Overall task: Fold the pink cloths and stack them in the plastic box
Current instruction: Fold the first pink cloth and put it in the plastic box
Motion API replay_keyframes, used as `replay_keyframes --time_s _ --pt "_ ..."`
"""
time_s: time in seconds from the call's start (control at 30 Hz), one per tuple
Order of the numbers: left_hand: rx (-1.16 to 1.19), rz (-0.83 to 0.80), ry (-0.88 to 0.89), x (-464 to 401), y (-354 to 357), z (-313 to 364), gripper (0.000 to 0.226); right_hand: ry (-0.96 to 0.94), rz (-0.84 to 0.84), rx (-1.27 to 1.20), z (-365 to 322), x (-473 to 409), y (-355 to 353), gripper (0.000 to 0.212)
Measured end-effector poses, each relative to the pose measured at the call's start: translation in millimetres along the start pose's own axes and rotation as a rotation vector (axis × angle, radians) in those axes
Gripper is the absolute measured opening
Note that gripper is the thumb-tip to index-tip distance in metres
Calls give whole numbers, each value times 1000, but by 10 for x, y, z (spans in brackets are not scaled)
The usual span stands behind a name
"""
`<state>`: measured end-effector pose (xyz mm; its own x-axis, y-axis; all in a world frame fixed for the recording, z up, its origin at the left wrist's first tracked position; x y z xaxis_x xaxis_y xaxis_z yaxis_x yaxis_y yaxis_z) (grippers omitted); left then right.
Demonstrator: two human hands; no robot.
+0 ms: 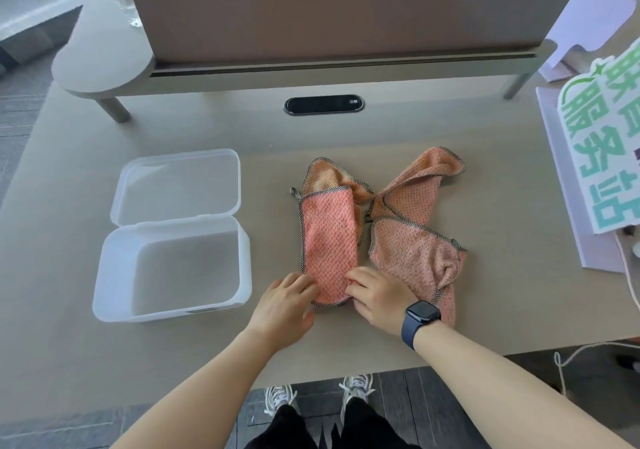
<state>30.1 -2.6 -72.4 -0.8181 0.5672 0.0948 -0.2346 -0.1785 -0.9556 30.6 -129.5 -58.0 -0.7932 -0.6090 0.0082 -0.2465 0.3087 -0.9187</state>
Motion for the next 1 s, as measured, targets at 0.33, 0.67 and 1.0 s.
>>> replay_keyframes --time_s 0.33,0.67,1.0 --pt "117 104 -201 -60 -70 -138 18 317 140 -254 249 -34 -169 14" --pt "789 274 -624 -478 -473 -671 11 531 427 -349 663 -531 -779 22" --pt "1011 235 -851 -947 -224 -1076 31 697 285 -425 1177 -1085 -641 15"
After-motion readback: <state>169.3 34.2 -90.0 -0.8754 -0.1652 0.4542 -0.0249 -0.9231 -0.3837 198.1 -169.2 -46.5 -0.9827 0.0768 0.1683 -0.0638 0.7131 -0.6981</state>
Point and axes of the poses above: each hand's wrist, its own x-axis away from the middle knuckle, its own y-axis out of the palm, z = x × y, the point moved 9 cm from there along -x, towards the middle knuckle, and after that the axes turned 3 degrees about -x, right-handed, at the moved point
